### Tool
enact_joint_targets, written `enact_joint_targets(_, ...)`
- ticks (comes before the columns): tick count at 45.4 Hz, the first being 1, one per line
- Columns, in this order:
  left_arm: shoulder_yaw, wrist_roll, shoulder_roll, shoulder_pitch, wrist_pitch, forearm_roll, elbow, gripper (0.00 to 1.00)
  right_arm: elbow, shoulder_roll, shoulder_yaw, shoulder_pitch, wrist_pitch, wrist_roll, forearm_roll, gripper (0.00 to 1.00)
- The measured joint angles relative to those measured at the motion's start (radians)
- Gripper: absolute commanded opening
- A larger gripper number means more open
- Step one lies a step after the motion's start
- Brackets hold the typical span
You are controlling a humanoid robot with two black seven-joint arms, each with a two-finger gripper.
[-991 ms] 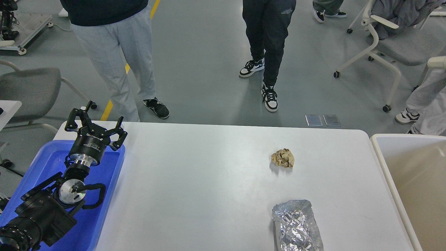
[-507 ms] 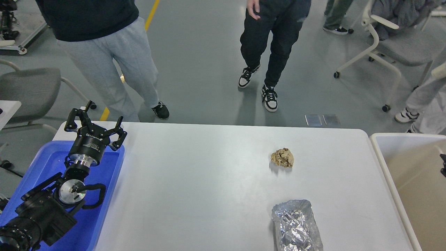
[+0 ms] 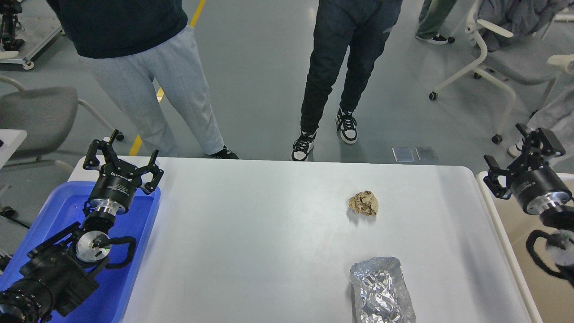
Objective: Tidy desktop
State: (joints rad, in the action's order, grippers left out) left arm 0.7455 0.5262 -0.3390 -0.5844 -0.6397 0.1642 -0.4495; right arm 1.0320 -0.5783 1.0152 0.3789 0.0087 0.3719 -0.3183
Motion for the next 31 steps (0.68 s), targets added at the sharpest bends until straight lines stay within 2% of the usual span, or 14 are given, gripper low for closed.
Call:
enact_joint_targets(11,0.000,0.000,0.000,0.000,0.000,0.000,0.000,1.00,0.037,0.125,0.085,-0.034,-0.006,0.035,-0.126,0.99)
enact_joint_targets(31,0.000,0.000,0.000,0.000,0.000,0.000,0.000,1.00,-0.006,0.258,0.159,-0.052,-0.016,0.050,-0.177,0.99)
